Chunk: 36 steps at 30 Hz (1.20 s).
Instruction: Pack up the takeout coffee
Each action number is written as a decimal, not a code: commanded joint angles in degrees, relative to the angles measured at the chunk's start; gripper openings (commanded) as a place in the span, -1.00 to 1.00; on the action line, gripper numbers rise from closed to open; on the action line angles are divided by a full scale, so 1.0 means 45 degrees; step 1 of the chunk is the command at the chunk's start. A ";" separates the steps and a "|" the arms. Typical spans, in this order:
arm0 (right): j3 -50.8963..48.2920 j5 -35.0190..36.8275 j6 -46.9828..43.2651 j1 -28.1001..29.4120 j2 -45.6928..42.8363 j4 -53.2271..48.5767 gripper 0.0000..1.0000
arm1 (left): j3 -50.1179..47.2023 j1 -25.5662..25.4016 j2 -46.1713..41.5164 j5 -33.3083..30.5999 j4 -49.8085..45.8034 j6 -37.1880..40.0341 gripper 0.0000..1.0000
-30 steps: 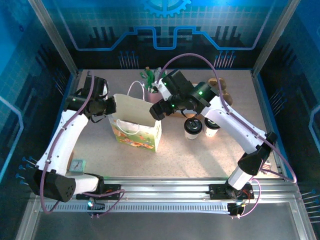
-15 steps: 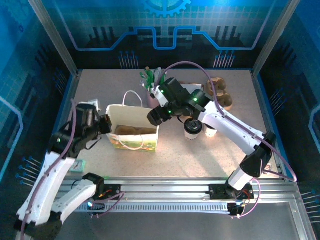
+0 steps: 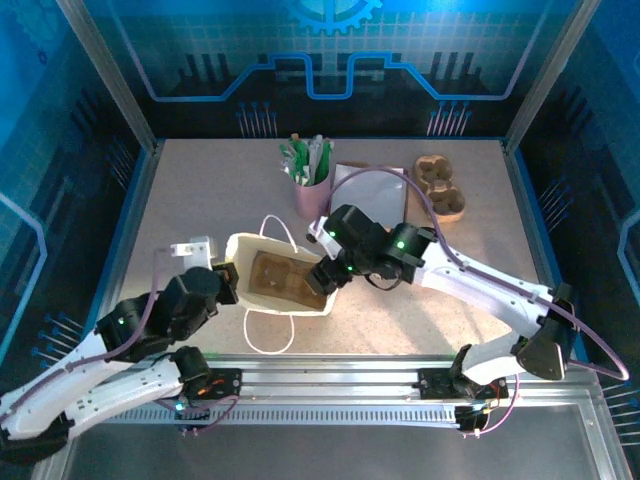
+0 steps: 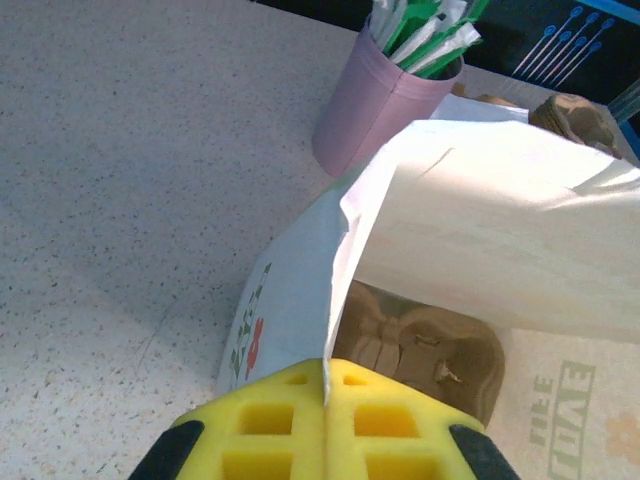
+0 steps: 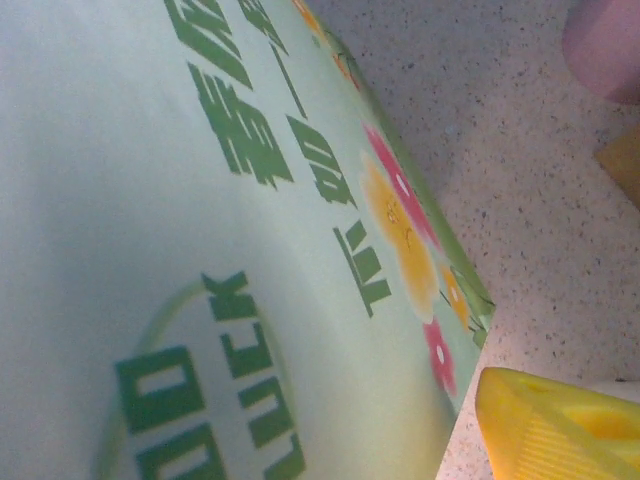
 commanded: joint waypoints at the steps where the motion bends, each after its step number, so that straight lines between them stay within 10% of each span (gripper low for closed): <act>1: -0.0870 0.0616 0.0448 0.0507 -0.0971 0.0667 0.55 | -0.0422 -0.2053 0.0498 -0.3762 -0.0520 -0.1466 -1.00; 8: -0.2473 0.1384 0.0475 0.1310 -0.2343 0.1184 0.54 | -0.0558 -0.3378 0.1010 -0.4480 -0.1771 -0.3649 -1.00; 19: -0.3961 0.2260 0.0549 0.2047 -0.2626 0.1503 0.50 | -0.1296 -0.3406 -0.0433 -0.3274 -0.0127 -0.2048 -0.30; 36: -0.4346 0.3539 0.0235 0.2207 -0.2629 0.1743 0.47 | -0.1241 -0.3418 -0.0654 -0.2749 0.0010 -0.1011 0.11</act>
